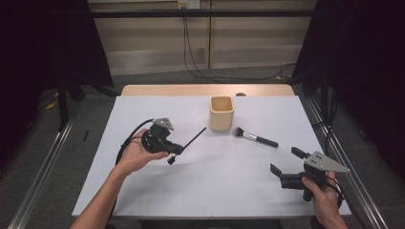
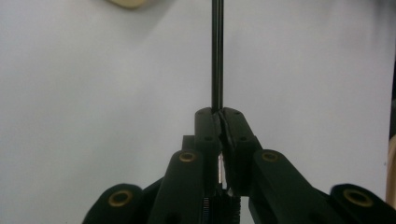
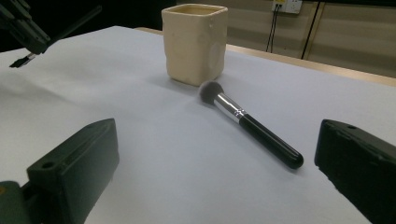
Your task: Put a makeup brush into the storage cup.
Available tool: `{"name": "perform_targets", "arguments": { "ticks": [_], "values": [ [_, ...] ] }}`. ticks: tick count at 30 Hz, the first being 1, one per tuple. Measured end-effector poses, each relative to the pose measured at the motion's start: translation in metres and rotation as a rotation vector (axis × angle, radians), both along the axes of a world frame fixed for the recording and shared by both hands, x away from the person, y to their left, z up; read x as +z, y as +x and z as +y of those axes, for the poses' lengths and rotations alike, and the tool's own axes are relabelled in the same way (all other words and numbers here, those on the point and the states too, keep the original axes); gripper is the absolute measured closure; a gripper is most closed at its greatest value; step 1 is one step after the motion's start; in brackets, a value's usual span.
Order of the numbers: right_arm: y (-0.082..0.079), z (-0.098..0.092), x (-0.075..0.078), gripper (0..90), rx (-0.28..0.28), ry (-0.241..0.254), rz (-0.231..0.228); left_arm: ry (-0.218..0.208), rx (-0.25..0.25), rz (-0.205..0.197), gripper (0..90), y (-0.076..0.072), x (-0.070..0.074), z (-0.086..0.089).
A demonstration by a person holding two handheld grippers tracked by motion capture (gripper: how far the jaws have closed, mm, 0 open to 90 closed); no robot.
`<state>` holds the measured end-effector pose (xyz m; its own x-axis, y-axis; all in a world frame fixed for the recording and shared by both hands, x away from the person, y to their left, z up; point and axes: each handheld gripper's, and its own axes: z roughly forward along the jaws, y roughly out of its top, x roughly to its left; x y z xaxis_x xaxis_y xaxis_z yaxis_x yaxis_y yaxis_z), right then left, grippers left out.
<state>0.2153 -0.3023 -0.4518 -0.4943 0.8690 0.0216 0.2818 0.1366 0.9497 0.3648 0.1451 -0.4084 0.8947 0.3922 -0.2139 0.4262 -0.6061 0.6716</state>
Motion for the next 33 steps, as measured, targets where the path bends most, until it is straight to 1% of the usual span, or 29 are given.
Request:
{"name": "perform_targets", "arguments": {
  "ticks": [2, 3, 4, 5, 7, 9, 10, 11, 12, 13, 14, 15, 18, 20, 21, 23, 26, 28, 31, 33],
  "values": [
    [0.0, 0.0, 0.0, 0.0, 0.0, -0.002, -0.001, -0.03, 0.029, -0.015, 85.9, -0.001, 0.002, 0.004],
    [0.0, 0.0, 0.0, 0.0, -0.001, -0.002, -0.001, -0.053, 0.052, -0.016, 85.9, -0.001, 0.002, 0.006],
    [0.0, 0.0, 0.0, 0.0, -0.001, -0.002, 0.0, -0.077, 0.064, -0.014, 85.9, -0.001, 0.002, 0.008],
    [0.001, 0.0, 0.0, 0.0, -0.002, -0.002, 0.0, -0.087, 0.079, -0.028, 85.9, -0.002, 0.002, 0.01],
    [0.001, 0.0, 0.0, 0.0, -0.002, -0.003, 0.002, -0.109, 0.1, -0.036, 85.9, -0.003, 0.002, 0.013],
    [0.001, 0.0, 0.0, 0.0, -0.002, -0.002, 0.002, -0.121, 0.125, -0.059, 85.9, -0.005, 0.002, 0.016],
    [0.001, 0.0, 0.0, 0.0, -0.002, -0.003, 0.001, -0.136, 0.131, -0.062, 85.9, -0.006, 0.003, 0.018],
    [0.001, 0.0, 0.0, 0.0, -0.003, -0.002, 0.0, -0.147, 0.134, -0.077, 85.9, -0.008, 0.003, 0.019],
    [0.001, 0.0, 0.0, 0.0, -0.002, -0.001, 0.0, -0.143, 0.139, -0.102, 85.9, -0.009, 0.004, 0.019],
    [0.001, 0.0, 0.0, 0.0, -0.003, -0.001, 0.001, -0.156, 0.144, -0.103, 85.9, -0.011, 0.005, 0.02],
    [0.001, 0.0, 0.0, 0.0, -0.002, 0.001, 0.0, -0.18, 0.15, -0.101, 85.9, -0.012, 0.006, 0.021],
    [0.001, 0.0, 0.0, 0.0, -0.001, 0.001, 0.0, -0.194, 0.153, -0.109, 85.9, -0.014, 0.006, 0.021],
    [0.001, 0.0, 0.0, 0.0, -0.001, 0.004, 0.001, -0.231, 0.15, -0.12, 85.9, -0.018, 0.008, 0.021],
    [0.0, 0.0, 0.0, 0.0, -0.003, 0.007, 0.002, -0.228, 0.133, -0.132, 85.9, -0.02, 0.008, 0.019],
    [0.0, 0.0, 0.0, 0.0, -0.002, 0.009, 0.002, -0.234, 0.121, -0.126, 85.9, -0.021, 0.007, 0.019],
    [0.0, 0.0, 0.0, 0.0, -0.001, 0.012, 0.001, -0.243, 0.112, -0.129, 85.9, -0.022, 0.005, 0.017],
    [-0.001, 0.0, 0.0, 0.0, -0.001, 0.011, 0.001, -0.242, 0.09, -0.136, 85.9, -0.027, 0.003, 0.011],
    [0.0, 0.0, 0.0, 0.0, 0.011, 0.014, 0.006, -0.277, 0.077, -0.141, 85.9, -0.033, 0.004, 0.005],
    [-0.001, 0.002, 0.0, 0.0, 0.027, 0.009, 0.007, -0.288, 0.044, -0.126, 85.9, -0.039, 0.005, -0.004],
    [-0.002, 0.003, 0.0, 0.0, 0.036, 0.007, 0.006, -0.282, 0.034, -0.124, 85.9, -0.041, 0.004, -0.008]
  ]
}}
